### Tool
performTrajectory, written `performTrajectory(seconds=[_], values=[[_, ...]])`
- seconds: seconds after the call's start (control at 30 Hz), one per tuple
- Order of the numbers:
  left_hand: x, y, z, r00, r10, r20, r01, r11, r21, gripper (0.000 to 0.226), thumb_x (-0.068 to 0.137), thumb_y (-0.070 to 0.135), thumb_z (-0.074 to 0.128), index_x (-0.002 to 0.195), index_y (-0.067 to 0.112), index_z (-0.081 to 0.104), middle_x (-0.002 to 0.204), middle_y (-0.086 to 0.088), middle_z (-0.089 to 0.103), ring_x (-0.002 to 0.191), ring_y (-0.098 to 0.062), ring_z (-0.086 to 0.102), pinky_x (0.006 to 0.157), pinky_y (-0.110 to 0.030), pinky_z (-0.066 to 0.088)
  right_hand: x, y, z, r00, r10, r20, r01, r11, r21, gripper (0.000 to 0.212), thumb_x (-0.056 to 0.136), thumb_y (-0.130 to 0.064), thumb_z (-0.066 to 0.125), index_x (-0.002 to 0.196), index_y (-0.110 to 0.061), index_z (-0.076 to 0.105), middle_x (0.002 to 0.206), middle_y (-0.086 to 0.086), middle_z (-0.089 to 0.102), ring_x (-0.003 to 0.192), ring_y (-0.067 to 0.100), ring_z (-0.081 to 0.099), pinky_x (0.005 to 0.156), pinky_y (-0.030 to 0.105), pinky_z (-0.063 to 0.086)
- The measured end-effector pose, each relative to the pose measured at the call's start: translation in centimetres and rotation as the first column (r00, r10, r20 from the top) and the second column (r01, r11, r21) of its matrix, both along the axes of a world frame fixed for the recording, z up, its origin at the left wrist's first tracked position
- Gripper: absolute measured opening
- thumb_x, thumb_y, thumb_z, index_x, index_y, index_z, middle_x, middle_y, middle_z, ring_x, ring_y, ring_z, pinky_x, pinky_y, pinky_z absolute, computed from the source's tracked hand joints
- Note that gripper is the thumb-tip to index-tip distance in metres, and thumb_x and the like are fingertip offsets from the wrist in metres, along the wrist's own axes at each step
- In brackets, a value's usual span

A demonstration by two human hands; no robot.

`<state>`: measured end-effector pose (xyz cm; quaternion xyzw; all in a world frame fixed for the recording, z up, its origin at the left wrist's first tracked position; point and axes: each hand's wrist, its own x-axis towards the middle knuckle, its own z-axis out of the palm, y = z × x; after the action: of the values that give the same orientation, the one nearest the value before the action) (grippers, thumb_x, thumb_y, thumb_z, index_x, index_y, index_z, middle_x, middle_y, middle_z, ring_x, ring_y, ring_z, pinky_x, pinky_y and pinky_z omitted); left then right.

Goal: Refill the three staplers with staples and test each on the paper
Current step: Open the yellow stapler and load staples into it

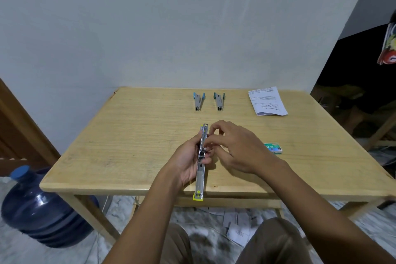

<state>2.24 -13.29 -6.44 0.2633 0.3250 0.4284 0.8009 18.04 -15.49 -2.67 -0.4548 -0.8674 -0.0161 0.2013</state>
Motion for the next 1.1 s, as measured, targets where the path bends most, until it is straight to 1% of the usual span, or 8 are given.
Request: performTrajectory(seconds=[0.13,0.23,0.3,0.37,0.5,0.73,0.93,1.1], values=[[0.0,0.1,0.1,1.000,0.002,0.012,-0.002,1.000,0.002,0.030,0.103,0.033,0.042,0.090,0.008,0.054,0.059,-0.004,0.044,0.047,-0.010,0.042,0.035,-0.017,0.030,0.1,0.7,0.2,0.996,-0.075,0.054,0.070,0.994,0.086,0.035,0.086,-0.035,0.045,0.109,-0.037,0.070,0.116,-0.003,0.060,0.092,0.019,0.058,0.073,0.037,0.048],[0.0,0.1,0.0,1.000,0.000,0.022,0.000,1.000,-0.001,0.030,0.103,0.033,0.042,0.093,0.008,0.056,0.061,-0.004,0.043,0.048,-0.010,0.042,0.035,-0.017,0.031,0.0,0.7,0.3,0.994,-0.095,0.056,0.088,0.989,0.121,0.030,0.087,-0.032,0.052,0.110,-0.034,0.071,0.117,-0.002,0.060,0.092,0.020,0.059,0.072,0.038,0.049],[0.0,0.0,0.1,1.000,-0.006,0.028,0.006,1.000,0.002,0.030,0.104,0.032,0.041,0.094,0.008,0.055,0.060,-0.004,0.044,0.048,-0.010,0.041,0.035,-0.016,0.030,0.0,0.5,0.3,0.996,-0.088,0.021,0.085,0.988,0.126,0.028,0.087,-0.029,0.057,0.110,-0.032,0.071,0.114,-0.002,0.060,0.090,0.018,0.059,0.071,0.036,0.048],[-0.1,0.0,0.1,1.000,-0.009,0.028,0.009,1.000,-0.003,0.030,0.104,0.033,0.041,0.096,0.007,0.055,0.059,-0.004,0.046,0.048,-0.010,0.042,0.035,-0.017,0.031,0.0,0.2,0.2,0.998,-0.057,0.000,0.057,0.993,0.106,0.028,0.086,-0.030,0.054,0.109,-0.031,0.071,0.113,-0.003,0.060,0.088,0.017,0.058,0.070,0.034,0.046],[-0.1,0.1,0.0,1.000,-0.010,0.029,0.010,1.000,-0.018,0.033,0.104,0.033,0.041,0.094,0.005,0.056,0.057,-0.004,0.049,0.045,-0.009,0.044,0.035,-0.017,0.032,-0.3,0.0,0.1,0.998,-0.030,0.063,0.027,0.998,0.060,0.033,0.088,-0.036,0.045,0.108,-0.031,0.071,0.117,-0.003,0.059,0.088,0.016,0.058,0.071,0.034,0.047],[-0.1,0.2,-0.2,0.999,-0.009,0.034,0.009,1.000,-0.004,0.031,0.104,0.033,0.042,0.095,0.006,0.055,0.062,-0.004,0.046,0.049,-0.010,0.043,0.035,-0.017,0.032,-0.7,0.6,0.1,0.985,-0.161,0.058,0.151,0.978,0.142,0.027,0.086,-0.031,0.054,0.108,-0.032,0.070,0.116,-0.001,0.060,0.092,0.019,0.059,0.069,0.035,0.046],[0.0,0.3,-0.3,1.000,0.000,0.009,0.000,1.000,0.007,0.033,0.104,0.032,0.042,0.095,0.005,0.058,0.060,-0.004,0.049,0.046,-0.010,0.044,0.035,-0.018,0.035,-2.1,0.5,-0.3,0.975,-0.222,-0.023,0.223,0.975,0.025,0.026,0.096,-0.031,0.046,0.116,-0.027,0.062,0.125,-0.005,0.052,0.107,0.017,0.052,0.081,0.039,0.046],[-0.1,0.3,-0.4,1.000,0.000,0.016,0.000,1.000,0.012,0.033,0.104,0.032,0.043,0.103,0.003,0.058,0.063,-0.005,0.051,0.045,-0.010,0.045,0.036,-0.019,0.036,-2.7,0.2,-1.0,0.973,-0.225,-0.056,0.227,0.973,0.037,0.023,0.098,-0.031,0.041,0.115,-0.026,0.057,0.122,-0.007,0.052,0.105,0.014,0.050,0.080,0.037,0.046]])
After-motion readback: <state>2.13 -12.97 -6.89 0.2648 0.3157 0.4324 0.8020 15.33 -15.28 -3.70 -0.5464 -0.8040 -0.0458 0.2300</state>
